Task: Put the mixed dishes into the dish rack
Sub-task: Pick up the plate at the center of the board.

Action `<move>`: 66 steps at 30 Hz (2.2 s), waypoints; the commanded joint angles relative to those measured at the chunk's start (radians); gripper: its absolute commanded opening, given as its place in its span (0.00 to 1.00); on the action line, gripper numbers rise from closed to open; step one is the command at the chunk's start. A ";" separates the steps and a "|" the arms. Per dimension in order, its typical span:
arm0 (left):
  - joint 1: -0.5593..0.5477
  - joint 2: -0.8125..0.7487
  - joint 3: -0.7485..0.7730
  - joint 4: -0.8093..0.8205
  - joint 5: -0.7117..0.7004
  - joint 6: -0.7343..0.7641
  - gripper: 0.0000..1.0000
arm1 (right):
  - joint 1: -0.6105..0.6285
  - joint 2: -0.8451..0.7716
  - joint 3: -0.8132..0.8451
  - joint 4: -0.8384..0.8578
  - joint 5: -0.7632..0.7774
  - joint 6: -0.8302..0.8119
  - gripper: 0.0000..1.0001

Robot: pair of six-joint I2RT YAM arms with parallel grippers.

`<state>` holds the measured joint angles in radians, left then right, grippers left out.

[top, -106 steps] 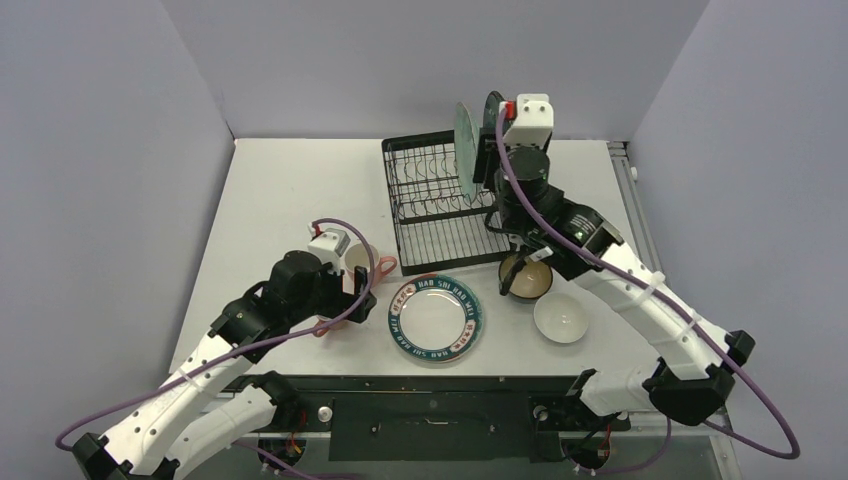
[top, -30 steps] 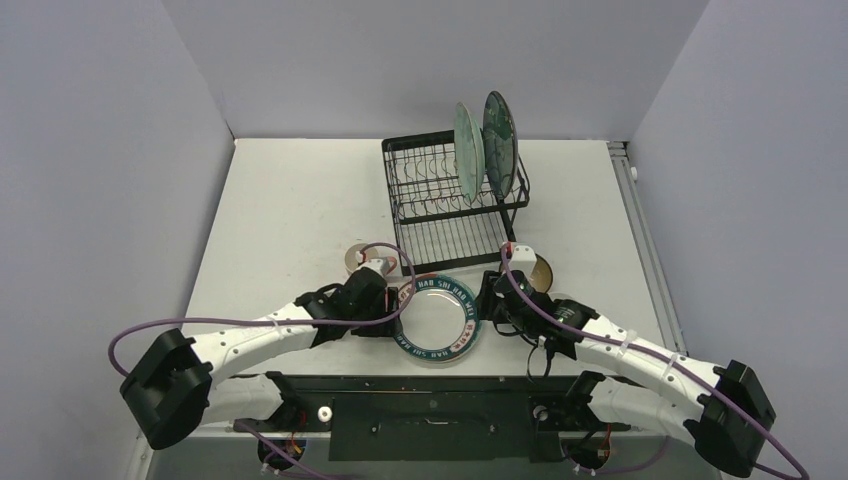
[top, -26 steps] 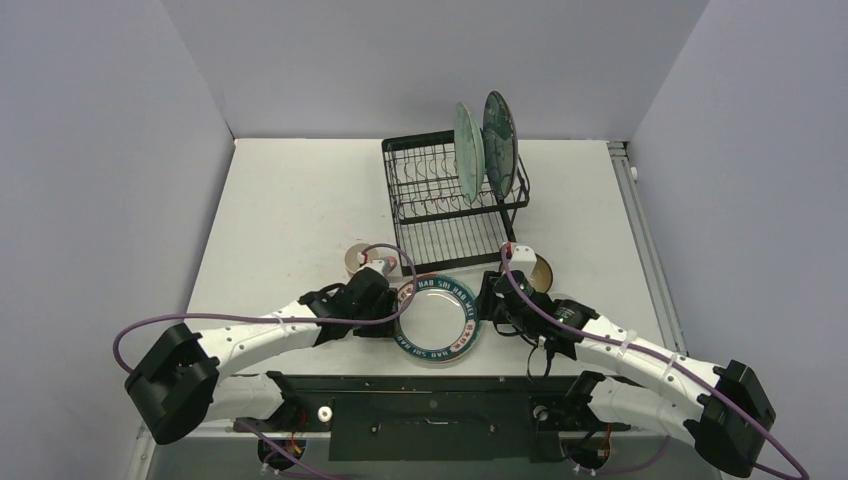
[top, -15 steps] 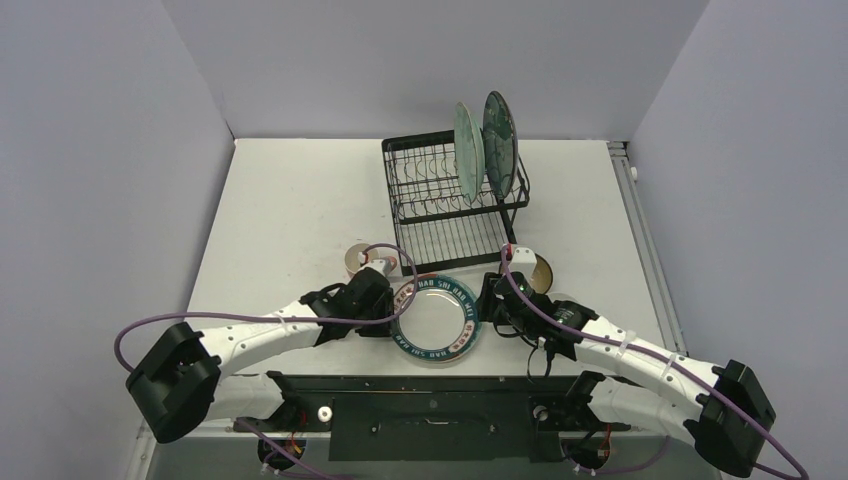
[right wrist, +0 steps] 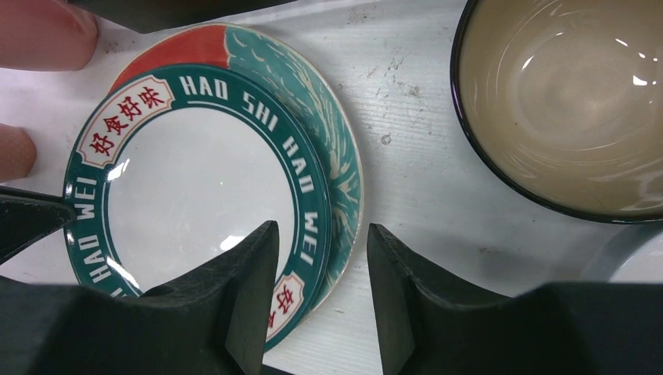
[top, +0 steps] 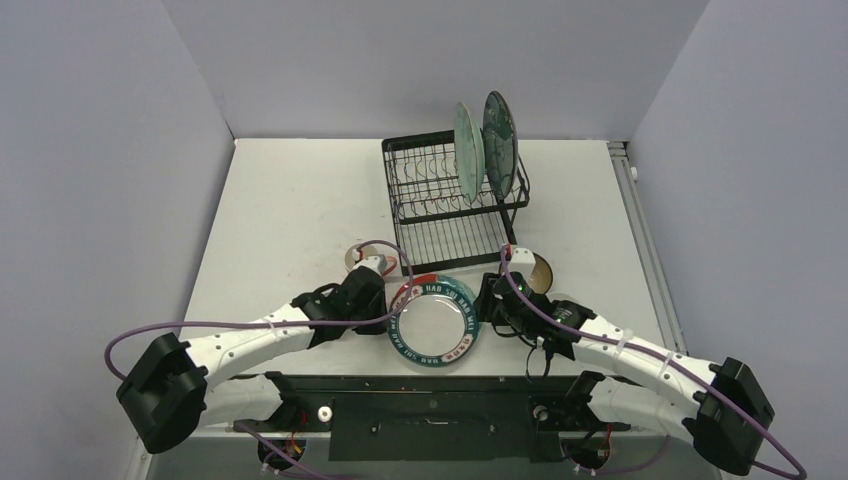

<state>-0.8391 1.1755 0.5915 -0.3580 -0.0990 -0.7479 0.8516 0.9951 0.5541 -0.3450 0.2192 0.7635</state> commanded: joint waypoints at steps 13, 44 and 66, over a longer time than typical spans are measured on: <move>0.003 -0.066 -0.009 -0.037 -0.029 0.016 0.00 | 0.014 0.108 -0.025 0.131 -0.086 0.050 0.42; 0.004 -0.083 -0.078 -0.022 -0.028 0.008 0.00 | 0.025 0.242 -0.120 0.380 -0.291 0.167 0.39; 0.004 -0.099 -0.125 -0.013 -0.041 0.006 0.00 | -0.043 0.130 -0.295 0.544 -0.359 0.302 0.39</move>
<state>-0.8295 1.0603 0.5003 -0.3138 -0.1604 -0.7521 0.8223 1.1576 0.2909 0.2016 -0.0463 1.0397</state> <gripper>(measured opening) 0.035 0.385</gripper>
